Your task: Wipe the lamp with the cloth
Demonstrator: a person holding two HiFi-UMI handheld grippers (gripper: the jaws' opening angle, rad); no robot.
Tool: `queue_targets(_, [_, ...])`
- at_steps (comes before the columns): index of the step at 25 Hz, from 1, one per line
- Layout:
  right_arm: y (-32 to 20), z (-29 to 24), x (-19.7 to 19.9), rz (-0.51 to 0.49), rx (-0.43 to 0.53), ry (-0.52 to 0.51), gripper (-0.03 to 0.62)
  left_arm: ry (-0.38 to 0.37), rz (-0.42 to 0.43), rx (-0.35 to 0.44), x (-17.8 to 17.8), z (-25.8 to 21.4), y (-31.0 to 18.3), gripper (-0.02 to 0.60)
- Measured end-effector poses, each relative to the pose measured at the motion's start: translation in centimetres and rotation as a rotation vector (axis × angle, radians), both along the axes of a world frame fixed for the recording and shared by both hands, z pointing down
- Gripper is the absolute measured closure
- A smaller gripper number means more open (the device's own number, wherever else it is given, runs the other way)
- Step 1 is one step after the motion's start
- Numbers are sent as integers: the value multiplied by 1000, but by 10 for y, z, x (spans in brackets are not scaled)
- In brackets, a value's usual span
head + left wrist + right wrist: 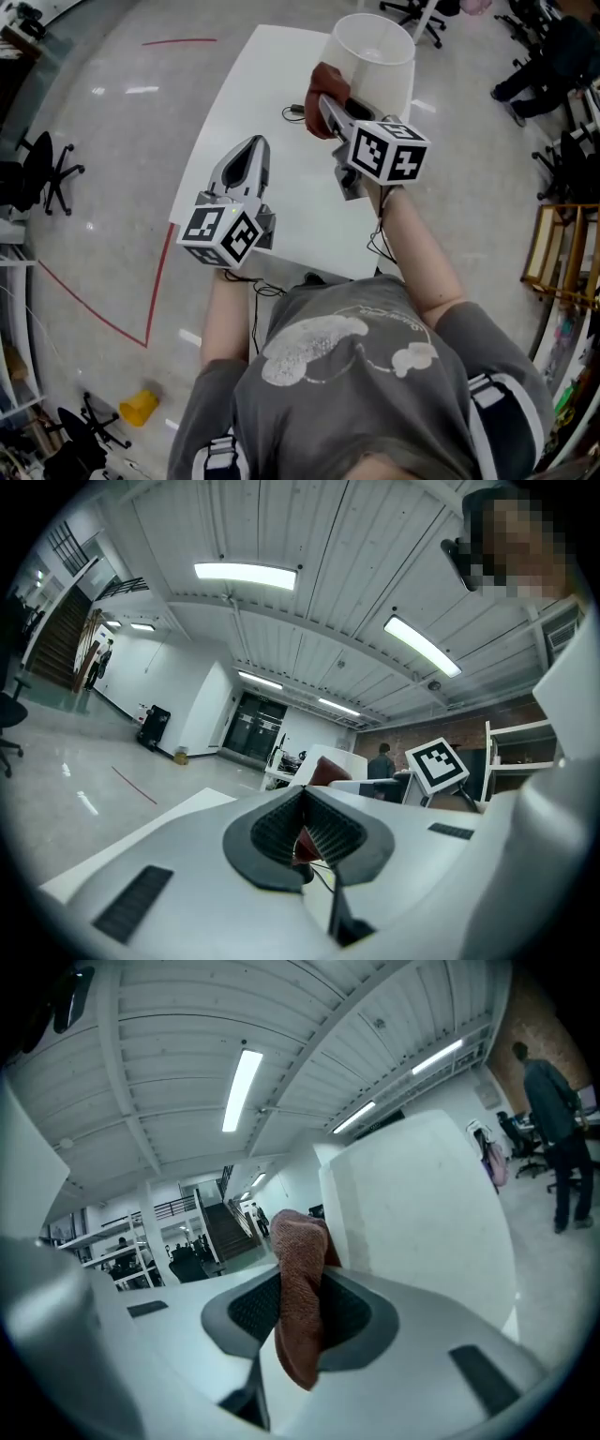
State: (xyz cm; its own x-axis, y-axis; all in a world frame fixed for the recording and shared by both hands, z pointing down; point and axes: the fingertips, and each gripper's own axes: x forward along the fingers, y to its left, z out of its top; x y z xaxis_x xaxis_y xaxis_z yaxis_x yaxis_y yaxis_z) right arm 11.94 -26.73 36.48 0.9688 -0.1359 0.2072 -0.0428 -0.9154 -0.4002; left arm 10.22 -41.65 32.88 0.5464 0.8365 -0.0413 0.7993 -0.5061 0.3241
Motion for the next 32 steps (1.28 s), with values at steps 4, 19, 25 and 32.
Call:
queue_targets(4, [-5,33,-8,-4,20,-69,497,-27,-12,11,-4,12,-7,572])
queue_targets(19, [-27,102,-55,-246,-28,-218,497,-178,-201,-1,-43,75,-16,572])
queue_targets(25, [-49,86,-56,-480,-67,-151,497,-187,-339,1,-54,75,-21,572])
queue_targets(32, [-50,82,-65,-742,-84,-93,497,-183,-536,4,-70,79,-5,572])
